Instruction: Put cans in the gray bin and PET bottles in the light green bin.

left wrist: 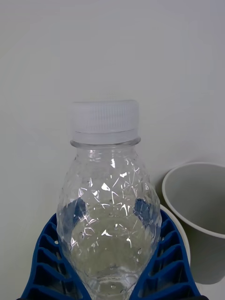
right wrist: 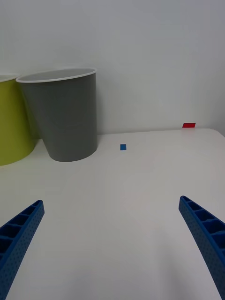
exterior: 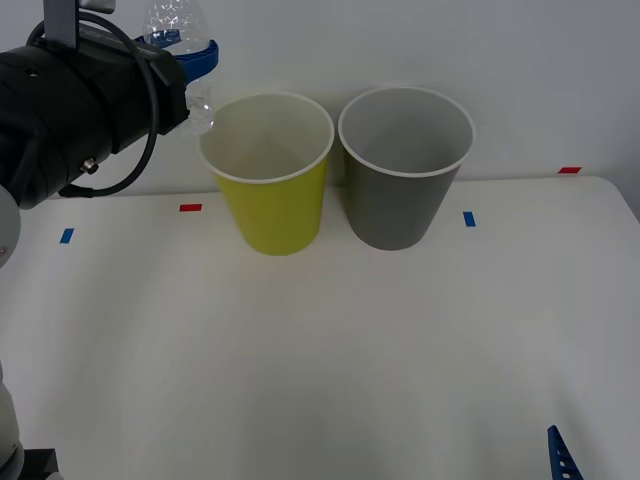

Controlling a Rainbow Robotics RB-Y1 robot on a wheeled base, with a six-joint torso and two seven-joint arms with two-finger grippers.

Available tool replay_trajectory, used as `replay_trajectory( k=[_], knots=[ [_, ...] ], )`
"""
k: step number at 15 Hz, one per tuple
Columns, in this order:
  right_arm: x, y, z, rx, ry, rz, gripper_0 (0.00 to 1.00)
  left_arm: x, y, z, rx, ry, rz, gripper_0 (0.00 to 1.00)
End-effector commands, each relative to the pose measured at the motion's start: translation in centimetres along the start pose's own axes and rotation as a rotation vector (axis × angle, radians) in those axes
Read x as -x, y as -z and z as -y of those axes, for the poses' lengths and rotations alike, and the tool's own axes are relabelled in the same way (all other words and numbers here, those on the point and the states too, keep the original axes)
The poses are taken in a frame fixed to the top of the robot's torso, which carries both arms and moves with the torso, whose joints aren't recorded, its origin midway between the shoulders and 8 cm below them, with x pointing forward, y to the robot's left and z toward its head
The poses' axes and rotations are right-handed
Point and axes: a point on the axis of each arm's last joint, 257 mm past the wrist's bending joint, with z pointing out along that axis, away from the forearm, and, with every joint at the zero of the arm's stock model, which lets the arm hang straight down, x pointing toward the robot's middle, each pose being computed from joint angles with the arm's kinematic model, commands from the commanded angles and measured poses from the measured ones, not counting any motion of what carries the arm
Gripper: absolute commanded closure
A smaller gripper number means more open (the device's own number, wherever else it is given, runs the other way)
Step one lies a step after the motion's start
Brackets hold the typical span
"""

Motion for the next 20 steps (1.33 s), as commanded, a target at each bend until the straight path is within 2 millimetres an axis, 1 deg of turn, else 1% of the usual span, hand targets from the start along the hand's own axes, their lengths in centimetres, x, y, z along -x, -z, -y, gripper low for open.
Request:
replay_trajectory(
  k=[1, 3, 5, 8, 11, 14, 17, 20],
  knots=[
    [0.0, 0.0, 0.0, 0.000, 0.000, 0.000, 0.00, 0.4, -2.2, 0.6, 0.008, -0.022, 0.024, 1.00],
    [0.0, 0.0, 0.0, 0.000, 0.000, 0.000, 0.00, 0.6, -3.5, 0.9, 0.020, -0.045, 0.029, 1.00],
    [0.0, 0.0, 0.0, 0.000, 0.000, 0.000, 0.00, 0.2, -4.6, 0.9, 0.026, -0.039, 0.035, 1.00],
    [0.0, 0.0, 0.0, 0.000, 0.000, 0.000, 0.00, -0.2, -7.1, 1.3, 0.014, -0.016, 0.066, 1.00],
    [0.0, 0.0, 0.0, 0.000, 0.000, 0.000, 0.00, -0.9, -9.4, 2.5, -0.009, -0.011, 0.087, 1.00],
    [0.0, 0.0, 0.0, 0.000, 0.000, 0.000, 0.00, -1.6, -11.1, 2.9, -0.016, -0.007, 0.109, 1.00],
    [0.0, 0.0, 0.0, 0.000, 0.000, 0.000, 0.00, -2.2, -11.8, 2.5, -0.006, -0.002, 0.112, 1.00],
    [0.0, 0.0, 0.0, 0.000, 0.000, 0.000, 0.00, -2.2, -11.9, 2.5, 0.003, -0.008, 0.123, 1.00]
  ],
)
